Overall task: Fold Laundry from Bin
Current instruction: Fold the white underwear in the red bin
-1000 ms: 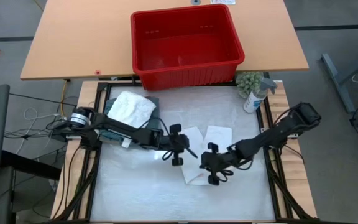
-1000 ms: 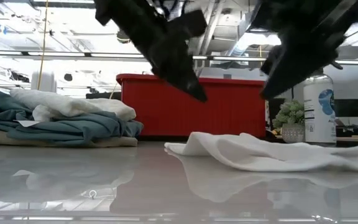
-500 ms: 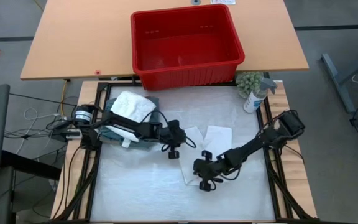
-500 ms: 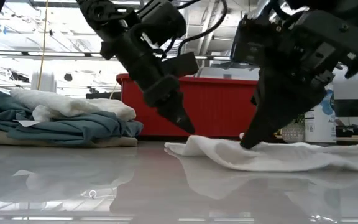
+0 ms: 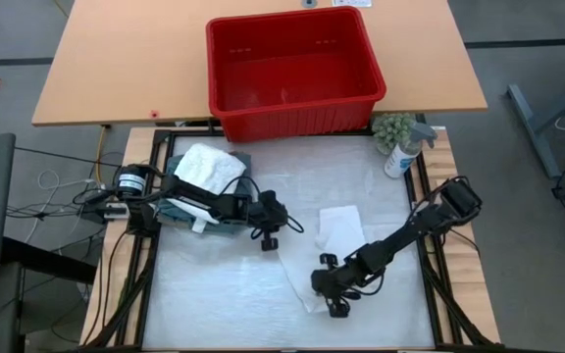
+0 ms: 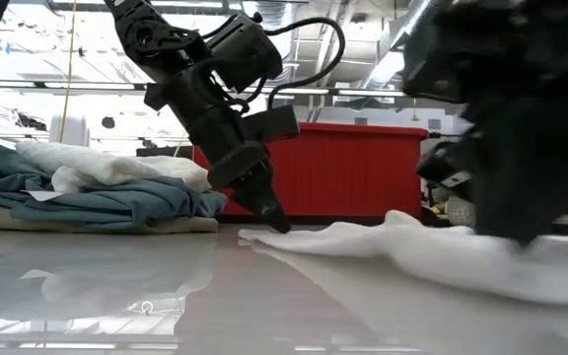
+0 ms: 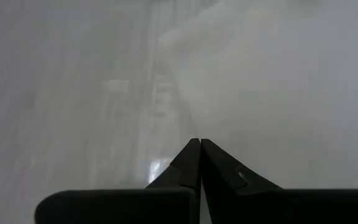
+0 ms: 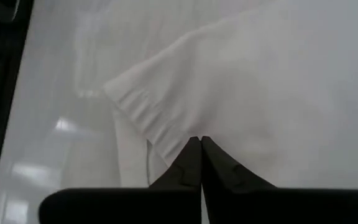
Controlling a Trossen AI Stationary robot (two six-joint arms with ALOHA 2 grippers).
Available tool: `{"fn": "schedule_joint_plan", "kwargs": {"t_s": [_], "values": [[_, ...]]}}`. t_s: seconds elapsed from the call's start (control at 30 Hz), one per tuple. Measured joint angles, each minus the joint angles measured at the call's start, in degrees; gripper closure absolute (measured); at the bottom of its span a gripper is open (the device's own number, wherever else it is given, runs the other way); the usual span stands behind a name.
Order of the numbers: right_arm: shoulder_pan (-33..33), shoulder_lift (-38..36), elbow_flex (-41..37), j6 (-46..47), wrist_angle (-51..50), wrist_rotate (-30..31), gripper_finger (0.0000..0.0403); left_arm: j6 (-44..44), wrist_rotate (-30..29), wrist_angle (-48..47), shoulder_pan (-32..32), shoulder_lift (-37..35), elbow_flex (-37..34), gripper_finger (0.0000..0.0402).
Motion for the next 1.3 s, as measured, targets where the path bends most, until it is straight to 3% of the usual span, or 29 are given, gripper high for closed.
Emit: {"fn": "schedule_joint_plan", "kwargs": {"t_s": [0.23, 0.37, 0.47, 0.73, 0.93, 1.17, 1.3], "values": [[0.27, -11.21, -0.22, -0.25, -14.81, -1.05, 0.0354, -5.53, -0.88, 0.64, -0.45, -2.50, 0.52, 0.0401], [0.56, -18.86, -0.20, 3.59, -20.68, 2.10, 0.0351, 0.18, -0.81, 1.84, -1.12, -5.51, 2.57, 0.0401], [2.12, -21.71, -0.13, 12.25, -26.51, 5.47, 0.0350, 4.42, 0.30, 5.57, -1.30, -6.51, 3.87, 0.0401], [6.63, -19.86, -0.20, 47.65, -39.45, 21.26, 0.0356, 10.04, 11.82, 16.44, 0.82, -4.79, 6.51, 0.0401], [7.64, -16.51, -0.20, 60.19, -42.14, 18.46, 0.0361, 10.25, 12.81, 16.89, 2.67, -2.25, 9.01, 0.0402], [12.52, -15.14, -0.20, 76.57, -45.91, 15.81, 0.0361, 10.04, 19.73, 16.34, 3.28, 2.70, 10.99, 0.0401], [14.02, -15.14, -0.15, 81.00, -46.40, 15.15, 0.0361, 13.03, 21.15, 17.29, 2.98, 4.50, 11.12, 0.0401]]}}
